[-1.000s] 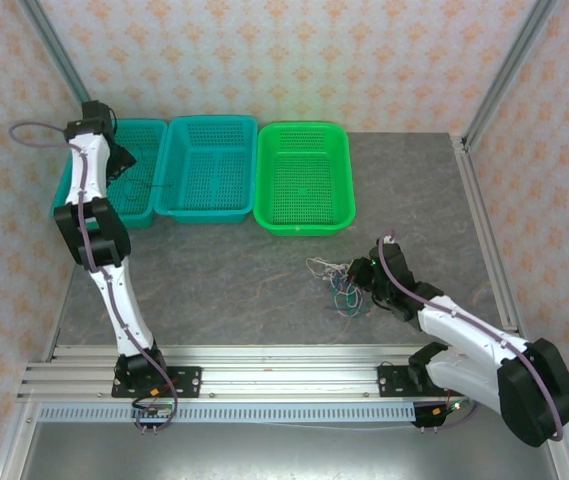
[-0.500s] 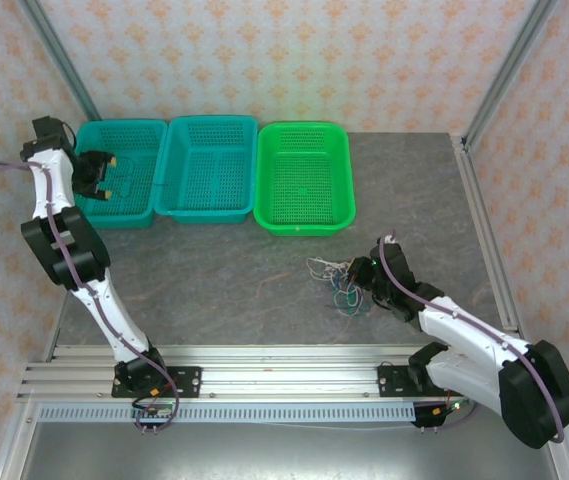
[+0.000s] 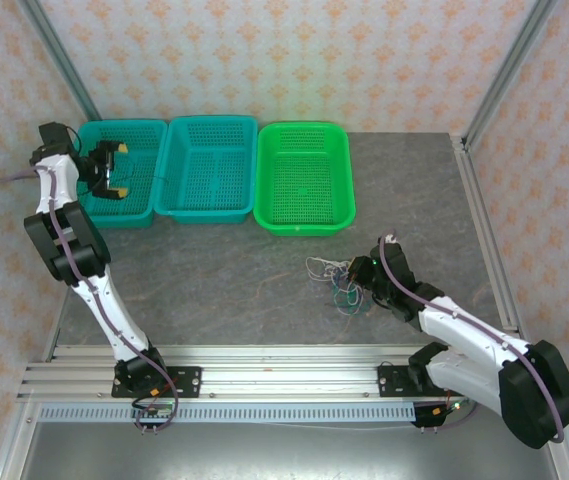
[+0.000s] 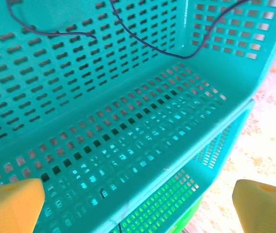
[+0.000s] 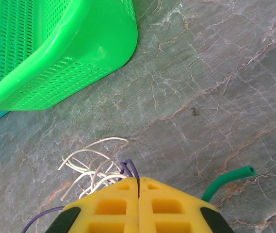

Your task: Untangle the cables

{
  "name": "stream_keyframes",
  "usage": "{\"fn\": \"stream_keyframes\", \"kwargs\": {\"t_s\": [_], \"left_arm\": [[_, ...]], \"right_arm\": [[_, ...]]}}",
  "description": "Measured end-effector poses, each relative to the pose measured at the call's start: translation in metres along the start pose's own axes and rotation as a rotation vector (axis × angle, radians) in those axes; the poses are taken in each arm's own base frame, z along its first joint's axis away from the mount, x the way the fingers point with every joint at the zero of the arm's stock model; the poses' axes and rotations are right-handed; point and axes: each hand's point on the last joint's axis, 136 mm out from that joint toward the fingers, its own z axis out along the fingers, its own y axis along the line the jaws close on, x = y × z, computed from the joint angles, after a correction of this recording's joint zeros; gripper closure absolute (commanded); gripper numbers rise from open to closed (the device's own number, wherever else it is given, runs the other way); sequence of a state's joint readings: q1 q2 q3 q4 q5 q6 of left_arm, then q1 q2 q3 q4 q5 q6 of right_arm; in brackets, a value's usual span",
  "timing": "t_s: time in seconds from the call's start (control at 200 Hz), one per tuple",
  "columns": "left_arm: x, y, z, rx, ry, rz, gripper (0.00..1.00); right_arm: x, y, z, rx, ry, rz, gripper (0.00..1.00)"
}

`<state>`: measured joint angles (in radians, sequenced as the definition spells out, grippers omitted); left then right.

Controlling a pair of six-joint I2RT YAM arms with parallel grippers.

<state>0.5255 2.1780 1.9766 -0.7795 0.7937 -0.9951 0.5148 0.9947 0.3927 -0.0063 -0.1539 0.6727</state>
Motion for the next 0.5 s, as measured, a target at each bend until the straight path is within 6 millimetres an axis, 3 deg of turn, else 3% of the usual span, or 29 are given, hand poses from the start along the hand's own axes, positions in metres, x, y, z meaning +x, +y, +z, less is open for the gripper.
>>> {"fn": "stream_keyframes", "kwargs": {"t_s": [0.13, 0.235, 0.295, 0.315, 0.365, 0.405, 0.455, 0.475, 0.5], "left_arm": [[0.002, -0.022, -0.014, -0.024, -0.066, 0.162, 0.00], [0.007, -0.051, -0.034, -0.045, -0.163, 0.351, 0.01], [0.019, -0.066, -0.038, -0.015, -0.158, 0.426, 0.19], [0.024, -0.070, -0.037, -0.005, -0.146, 0.457, 0.30], [0.036, -0.075, -0.034, 0.011, -0.115, 0.506, 0.73], [0.041, -0.075, -0.031, 0.006, -0.100, 0.541, 0.88], [0.045, -0.075, -0.029, -0.013, -0.092, 0.581, 0.86], [0.047, -0.075, -0.028, -0.021, -0.092, 0.595, 0.78], [0.048, -0.074, -0.028, -0.028, -0.092, 0.616, 0.62]], "right_arm": [[0.000, 0.000, 0.000, 0.001, 0.000, 0.005, 0.98], [0.000, 0.000, 0.000, 0.001, 0.000, 0.007, 0.98], [0.000, 0.000, 0.000, 0.001, 0.000, 0.008, 0.98], [0.000, 0.000, 0.000, 0.001, 0.000, 0.008, 0.98], [0.000, 0.000, 0.000, 0.000, -0.001, 0.008, 0.98], [0.000, 0.000, 0.000, -0.002, -0.002, 0.008, 0.98], [-0.001, 0.001, -0.001, -0.005, -0.005, 0.008, 0.98], [-0.001, 0.001, -0.002, -0.006, -0.006, 0.008, 0.98], [-0.002, 0.002, -0.002, -0.008, -0.008, 0.008, 0.98]]}}
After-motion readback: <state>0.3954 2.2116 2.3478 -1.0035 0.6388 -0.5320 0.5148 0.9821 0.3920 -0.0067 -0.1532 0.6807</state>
